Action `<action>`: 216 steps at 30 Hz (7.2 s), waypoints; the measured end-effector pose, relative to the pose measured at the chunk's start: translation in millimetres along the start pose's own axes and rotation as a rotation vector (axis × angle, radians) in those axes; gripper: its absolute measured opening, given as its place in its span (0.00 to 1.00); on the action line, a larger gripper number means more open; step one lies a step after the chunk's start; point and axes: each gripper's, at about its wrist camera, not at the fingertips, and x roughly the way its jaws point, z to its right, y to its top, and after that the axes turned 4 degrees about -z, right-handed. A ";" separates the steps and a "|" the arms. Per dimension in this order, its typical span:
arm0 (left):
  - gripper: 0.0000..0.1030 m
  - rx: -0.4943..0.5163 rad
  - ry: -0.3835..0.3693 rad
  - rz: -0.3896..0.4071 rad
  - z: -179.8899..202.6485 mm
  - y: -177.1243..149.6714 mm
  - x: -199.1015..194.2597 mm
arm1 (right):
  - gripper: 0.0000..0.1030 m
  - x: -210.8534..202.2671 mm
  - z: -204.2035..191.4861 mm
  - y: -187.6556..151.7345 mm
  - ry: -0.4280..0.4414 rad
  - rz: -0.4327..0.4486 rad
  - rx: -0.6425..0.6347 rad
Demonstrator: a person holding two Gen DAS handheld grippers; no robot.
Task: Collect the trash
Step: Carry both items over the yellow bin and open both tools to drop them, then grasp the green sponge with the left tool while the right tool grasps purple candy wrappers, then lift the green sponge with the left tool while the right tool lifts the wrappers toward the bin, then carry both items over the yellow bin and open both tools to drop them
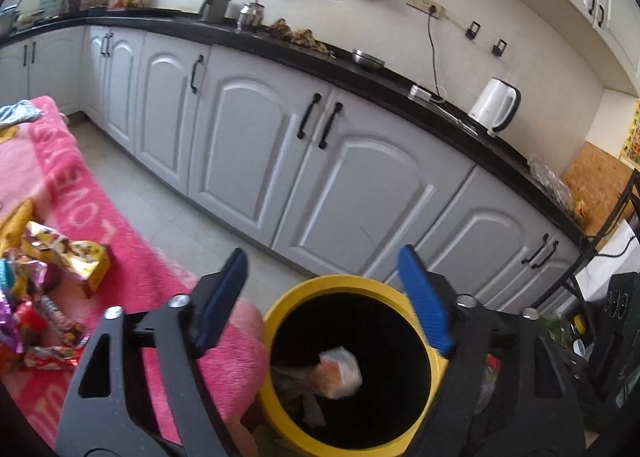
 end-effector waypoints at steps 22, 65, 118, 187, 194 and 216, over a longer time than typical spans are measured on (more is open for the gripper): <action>0.89 -0.099 0.119 0.177 -60.5 7.8 -109.1 | 0.64 -43.1 -79.1 0.1 0.093 0.144 -0.189; 0.89 -0.352 0.369 0.263 -218.9 -37.6 -224.3 | 0.80 -25.2 -270.8 -51.8 0.341 0.071 -0.650; 0.15 -0.613 0.459 0.125 -346.9 -65.4 -204.2 | 0.15 113.8 -373.3 -45.5 0.445 -0.193 -0.682; 0.00 -0.099 0.082 0.166 -105.6 18.4 -168.4 | 0.12 72.9 -169.6 -49.2 0.075 -0.151 -0.564; 0.00 -0.030 0.025 0.110 -63.2 20.0 -127.7 | 0.07 70.7 -151.6 -53.0 0.086 -0.167 -0.555; 0.00 0.081 -0.043 -0.077 2.0 -1.4 -10.7 | 0.01 65.8 -36.6 -23.1 0.079 -0.163 -0.235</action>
